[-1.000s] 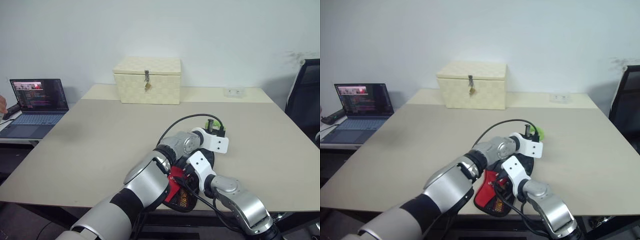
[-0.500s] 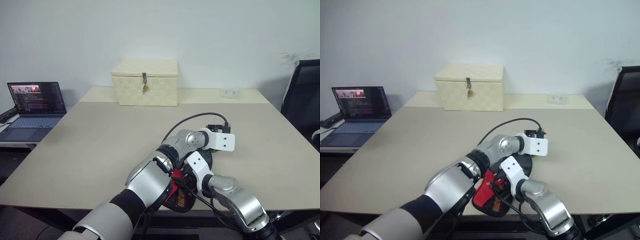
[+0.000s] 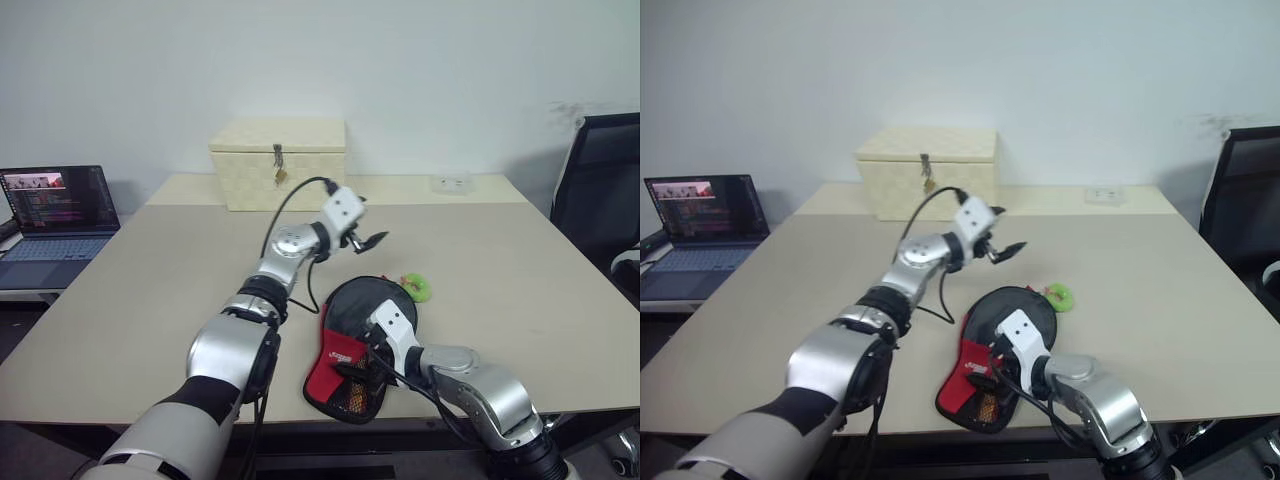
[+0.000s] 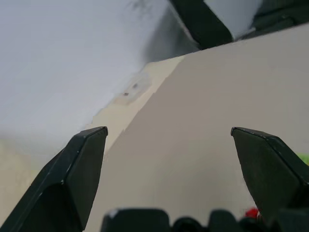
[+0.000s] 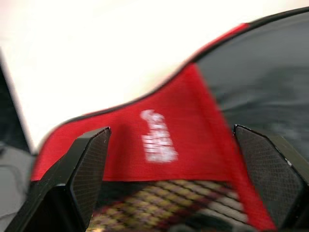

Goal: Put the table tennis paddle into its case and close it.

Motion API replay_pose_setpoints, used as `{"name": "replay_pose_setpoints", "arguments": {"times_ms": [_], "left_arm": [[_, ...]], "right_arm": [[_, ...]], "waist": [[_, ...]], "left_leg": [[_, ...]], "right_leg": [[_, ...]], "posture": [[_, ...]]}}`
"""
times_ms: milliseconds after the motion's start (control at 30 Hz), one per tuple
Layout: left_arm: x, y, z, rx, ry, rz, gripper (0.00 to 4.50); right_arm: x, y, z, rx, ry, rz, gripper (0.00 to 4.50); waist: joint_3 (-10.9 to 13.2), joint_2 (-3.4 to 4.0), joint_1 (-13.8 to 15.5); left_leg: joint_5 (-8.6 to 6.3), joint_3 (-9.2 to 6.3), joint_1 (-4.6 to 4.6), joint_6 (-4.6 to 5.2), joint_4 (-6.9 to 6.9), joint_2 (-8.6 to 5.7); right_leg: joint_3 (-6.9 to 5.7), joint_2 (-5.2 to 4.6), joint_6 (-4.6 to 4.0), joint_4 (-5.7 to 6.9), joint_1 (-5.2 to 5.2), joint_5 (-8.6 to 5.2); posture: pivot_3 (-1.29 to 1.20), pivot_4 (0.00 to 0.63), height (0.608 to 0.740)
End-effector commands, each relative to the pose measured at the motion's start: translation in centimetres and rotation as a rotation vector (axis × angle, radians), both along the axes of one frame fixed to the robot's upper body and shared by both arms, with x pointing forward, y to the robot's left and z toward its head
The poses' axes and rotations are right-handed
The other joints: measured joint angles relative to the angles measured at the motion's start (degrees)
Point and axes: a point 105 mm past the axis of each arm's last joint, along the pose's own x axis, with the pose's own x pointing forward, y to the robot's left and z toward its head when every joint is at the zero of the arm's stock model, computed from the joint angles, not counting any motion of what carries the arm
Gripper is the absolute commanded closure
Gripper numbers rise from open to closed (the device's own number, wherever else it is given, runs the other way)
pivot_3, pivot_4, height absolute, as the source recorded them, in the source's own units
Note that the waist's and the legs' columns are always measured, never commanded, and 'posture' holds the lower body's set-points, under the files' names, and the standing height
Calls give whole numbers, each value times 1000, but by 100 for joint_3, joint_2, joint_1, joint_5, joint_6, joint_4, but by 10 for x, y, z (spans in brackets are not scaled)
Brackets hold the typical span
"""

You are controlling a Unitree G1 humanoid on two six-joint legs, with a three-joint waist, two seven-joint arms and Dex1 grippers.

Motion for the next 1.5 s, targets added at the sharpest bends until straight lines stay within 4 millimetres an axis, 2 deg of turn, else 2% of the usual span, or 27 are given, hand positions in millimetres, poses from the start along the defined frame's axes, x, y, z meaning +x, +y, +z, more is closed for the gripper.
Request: {"name": "replay_pose_setpoints", "arguments": {"times_ms": [33, 167, 367, 500, 633, 733, 833, 933, 1167, 1300, 1500], "left_arm": [[-14, 36, 17, -162, 68, -121, 39], [-51, 76, 12, -215, 210, -275, 39], [-106, 115, -8, -137, 351, -318, 39], [-129, 122, -22, -88, 402, -308, 39], [-137, 122, -33, -71, 418, -271, 39], [-139, 120, -35, -69, 420, -266, 39], [-139, 119, -35, -68, 416, -258, 39], [-139, 119, -34, -61, 411, -254, 0], [-141, 114, -35, -52, 405, -255, 0], [-142, 110, -36, -49, 404, -256, 0], [-143, 105, -36, -47, 405, -258, 0]], "right_arm": [[4, 0, 39, 96, -77, 11, 0], [20, -19, 58, 139, -127, -97, 0], [39, -57, 70, 173, -138, -278, 0], [55, -90, 57, 141, -85, -462, 0], [73, -115, 35, 109, -5, -635, 0], [79, -116, 27, 99, 19, -665, 0], [81, -106, 19, 100, 48, -637, 0], [83, -95, 14, 105, 64, -593, 632], [91, -79, 8, 76, 70, -483, 3145], [98, -76, 7, 49, 56, -425, 4385], [111, -59, 17, -2, -7, -274, 4449]], "waist": [[12, 3, -22], [18, 5, -27], [20, 7, 2], [20, 7, 49], [21, 8, 63], [22, 10, 58], [23, 12, 36], [24, 13, 12], [24, 13, -13], [24, 13, -54], [24, 12, -172]], "left_leg": [[0, 3, -2, 0, -1, 2], [1, -7, -2, -1, -2, 20], [0, -16, -1, -1, -3, 59], [1, -12, 2, -2, -1, 63], [1, -1, 5, -1, -1, 71], [1, 7, 7, -1, -3, 78], [0, 10, 6, -1, -7, 86], [0, 10, 7, 0, -10, 90], [0, 14, 9, 0, -9, 91], [0, 25, 17, 0, -9, 91], [0, 32, 26, 0, -6, 92]], "right_leg": [[7, 0, -19, 9, -11, 10], [0, 1, -31, 13, -14, 7], [9, -4, -36, 10, -12, 5], [10, -4, -43, 12, -6, 5], [16, 5, -43, 10, -5, 4], [24, 22, -44, 10, -10, 3], [28, 28, -47, 9, -14, 2], [28, 33, -48, 9, -15, 2], [27, 36, -45, 9, -15, 0], [27, 44, -48, 9, -14, 2], [33, 55, -54, 10, -13, 5]], "posture": [[0, 150, 740], [0, 150, 740], [0, 150, 740], [0, 150, 740], [0, 150, 740], [0, 150, 740], [0, 150, 740], [0, 150, 740], [0, 150, 740], [0, 150, 740], [0, 150, 740]]}}
